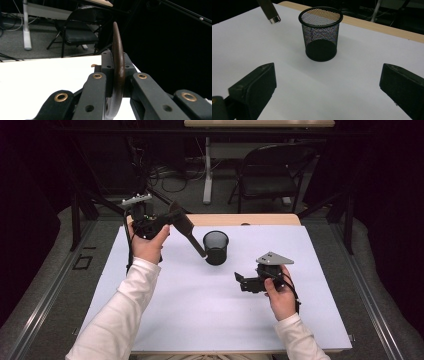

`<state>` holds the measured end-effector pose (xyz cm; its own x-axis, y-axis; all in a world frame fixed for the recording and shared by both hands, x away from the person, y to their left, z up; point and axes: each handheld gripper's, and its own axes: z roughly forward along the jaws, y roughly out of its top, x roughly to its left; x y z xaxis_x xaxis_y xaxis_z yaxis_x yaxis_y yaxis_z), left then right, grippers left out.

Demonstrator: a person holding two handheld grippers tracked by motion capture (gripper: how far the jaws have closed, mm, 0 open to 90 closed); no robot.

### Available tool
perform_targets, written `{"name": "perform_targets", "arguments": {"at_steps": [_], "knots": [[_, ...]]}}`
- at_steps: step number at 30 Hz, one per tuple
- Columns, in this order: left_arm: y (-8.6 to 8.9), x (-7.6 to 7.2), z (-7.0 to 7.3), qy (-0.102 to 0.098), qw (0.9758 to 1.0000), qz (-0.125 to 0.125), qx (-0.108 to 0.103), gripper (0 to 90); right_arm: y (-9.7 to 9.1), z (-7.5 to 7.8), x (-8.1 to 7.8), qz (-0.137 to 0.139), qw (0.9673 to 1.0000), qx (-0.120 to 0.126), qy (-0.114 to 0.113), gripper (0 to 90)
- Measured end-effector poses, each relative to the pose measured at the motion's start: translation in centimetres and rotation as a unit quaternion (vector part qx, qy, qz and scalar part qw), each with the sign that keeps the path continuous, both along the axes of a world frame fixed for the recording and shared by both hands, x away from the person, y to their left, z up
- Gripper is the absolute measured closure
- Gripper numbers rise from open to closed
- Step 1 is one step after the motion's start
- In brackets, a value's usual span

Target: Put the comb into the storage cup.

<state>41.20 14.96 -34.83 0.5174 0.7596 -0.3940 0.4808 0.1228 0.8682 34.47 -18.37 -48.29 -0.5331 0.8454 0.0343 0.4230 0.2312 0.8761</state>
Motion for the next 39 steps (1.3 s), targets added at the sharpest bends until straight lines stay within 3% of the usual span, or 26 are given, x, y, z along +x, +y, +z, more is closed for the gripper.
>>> {"name": "perform_targets", "arguments": {"at_steps": [15,39], "knots": [[-1.3,2.2,0.5,0.004,0.9995,0.030,-0.001,85.5,-0.1,0.0,-0.1,0.000,1.0000,-0.004,-0.001,0.8],[-2.4,4.0,-0.7,0.002,0.9973,0.073,-0.007,85.5,-0.1,-0.1,-0.1,0.001,1.0000,-0.003,0.001,1.0]]}}
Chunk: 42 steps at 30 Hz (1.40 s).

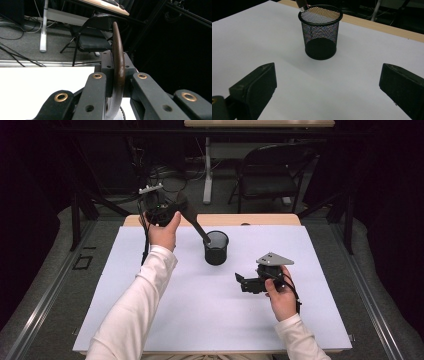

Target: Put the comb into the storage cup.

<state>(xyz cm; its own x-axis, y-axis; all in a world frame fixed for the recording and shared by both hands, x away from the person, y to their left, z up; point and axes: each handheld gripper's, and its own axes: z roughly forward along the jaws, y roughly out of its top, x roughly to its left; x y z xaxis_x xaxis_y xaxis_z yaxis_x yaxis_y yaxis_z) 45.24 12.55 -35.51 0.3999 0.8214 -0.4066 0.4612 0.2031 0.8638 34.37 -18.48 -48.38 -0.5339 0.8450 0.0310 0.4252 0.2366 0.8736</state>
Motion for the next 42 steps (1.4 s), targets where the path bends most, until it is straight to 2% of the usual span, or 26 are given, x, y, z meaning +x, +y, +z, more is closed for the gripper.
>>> {"name": "perform_targets", "arguments": {"at_steps": [14,31,42], "knots": [[-0.7,0.8,-0.9,0.005,0.9999,0.012,0.000,85.5,0.1,0.0,0.0,0.004,1.0000,-0.004,-0.002,1.0],[-2.2,1.9,-2.5,0.022,0.9997,0.007,0.002,85.5,0.0,-0.1,0.0,0.003,1.0000,-0.007,0.000,1.0],[-3.1,2.2,-3.7,0.031,0.9995,0.006,-0.004,85.5,0.1,-0.1,-0.1,0.004,1.0000,-0.005,0.001,1.0]]}}
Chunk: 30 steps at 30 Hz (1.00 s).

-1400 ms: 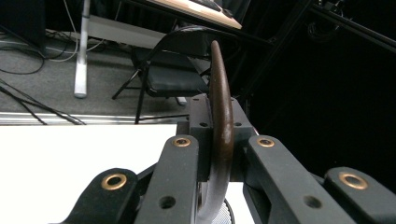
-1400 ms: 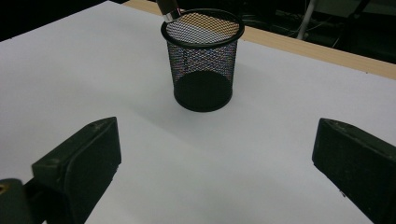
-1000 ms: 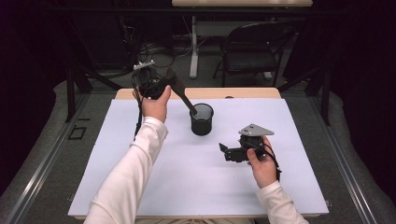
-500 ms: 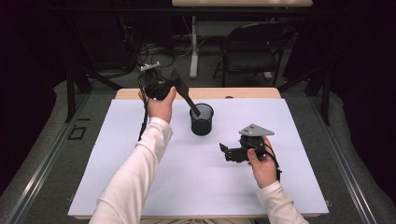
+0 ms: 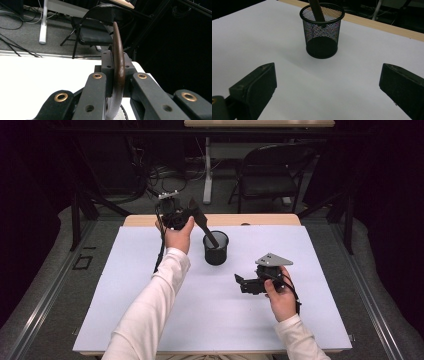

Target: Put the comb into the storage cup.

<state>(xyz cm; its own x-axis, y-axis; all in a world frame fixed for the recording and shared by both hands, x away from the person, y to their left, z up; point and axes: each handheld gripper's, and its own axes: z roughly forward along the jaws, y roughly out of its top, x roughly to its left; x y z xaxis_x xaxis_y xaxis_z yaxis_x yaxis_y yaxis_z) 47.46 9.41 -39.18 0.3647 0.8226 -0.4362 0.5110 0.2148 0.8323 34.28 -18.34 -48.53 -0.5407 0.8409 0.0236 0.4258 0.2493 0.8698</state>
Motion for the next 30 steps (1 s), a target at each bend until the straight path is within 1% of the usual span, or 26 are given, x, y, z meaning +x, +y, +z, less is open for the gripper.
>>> {"name": "perform_targets", "arguments": {"at_steps": [10,14,25,28,30], "knots": [[-0.8,0.3,-1.2,0.013,0.9999,-0.006,0.007,85.5,-0.2,0.1,-0.1,-0.001,1.0000,0.001,-0.002,1.1],[-1.0,0.5,-1.6,0.015,0.9999,-0.007,0.003,85.5,-0.2,0.1,-0.1,-0.001,1.0000,0.000,-0.002,1.1],[-1.3,0.9,-2.6,0.024,0.9997,-0.008,0.002,85.5,-0.4,-0.1,-0.2,-0.003,1.0000,-0.002,-0.001,1.1],[-1.4,1.0,-2.7,0.027,0.9996,-0.008,-0.002,85.5,-0.4,-0.1,-0.2,-0.004,1.0000,0.000,0.000,1.1],[-1.4,1.1,-2.8,0.027,0.9996,-0.009,0.000,85.5,-0.4,-0.1,-0.3,-0.005,1.0000,0.001,0.001,1.1]]}}
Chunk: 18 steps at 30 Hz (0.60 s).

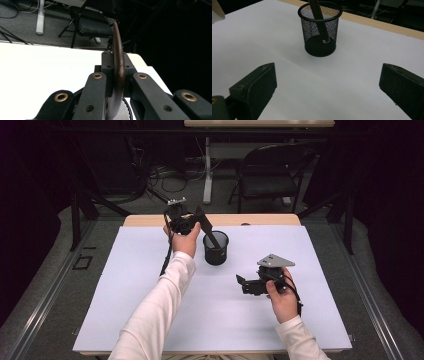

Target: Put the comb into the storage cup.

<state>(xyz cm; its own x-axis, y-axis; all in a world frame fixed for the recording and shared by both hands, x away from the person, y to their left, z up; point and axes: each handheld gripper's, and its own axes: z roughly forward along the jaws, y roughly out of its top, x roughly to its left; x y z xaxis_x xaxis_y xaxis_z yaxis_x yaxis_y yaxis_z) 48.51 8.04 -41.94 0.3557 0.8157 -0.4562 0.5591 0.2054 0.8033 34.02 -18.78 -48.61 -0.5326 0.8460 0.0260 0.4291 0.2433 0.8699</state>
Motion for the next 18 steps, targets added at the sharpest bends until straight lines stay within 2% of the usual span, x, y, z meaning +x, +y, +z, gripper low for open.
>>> {"name": "perform_targets", "arguments": {"at_steps": [18], "knots": [[-0.17,0.23,-0.73,0.007,1.0000,0.000,-0.003,85.5,-0.08,-0.01,0.00,0.000,1.0000,0.000,-0.001,1.1]]}}
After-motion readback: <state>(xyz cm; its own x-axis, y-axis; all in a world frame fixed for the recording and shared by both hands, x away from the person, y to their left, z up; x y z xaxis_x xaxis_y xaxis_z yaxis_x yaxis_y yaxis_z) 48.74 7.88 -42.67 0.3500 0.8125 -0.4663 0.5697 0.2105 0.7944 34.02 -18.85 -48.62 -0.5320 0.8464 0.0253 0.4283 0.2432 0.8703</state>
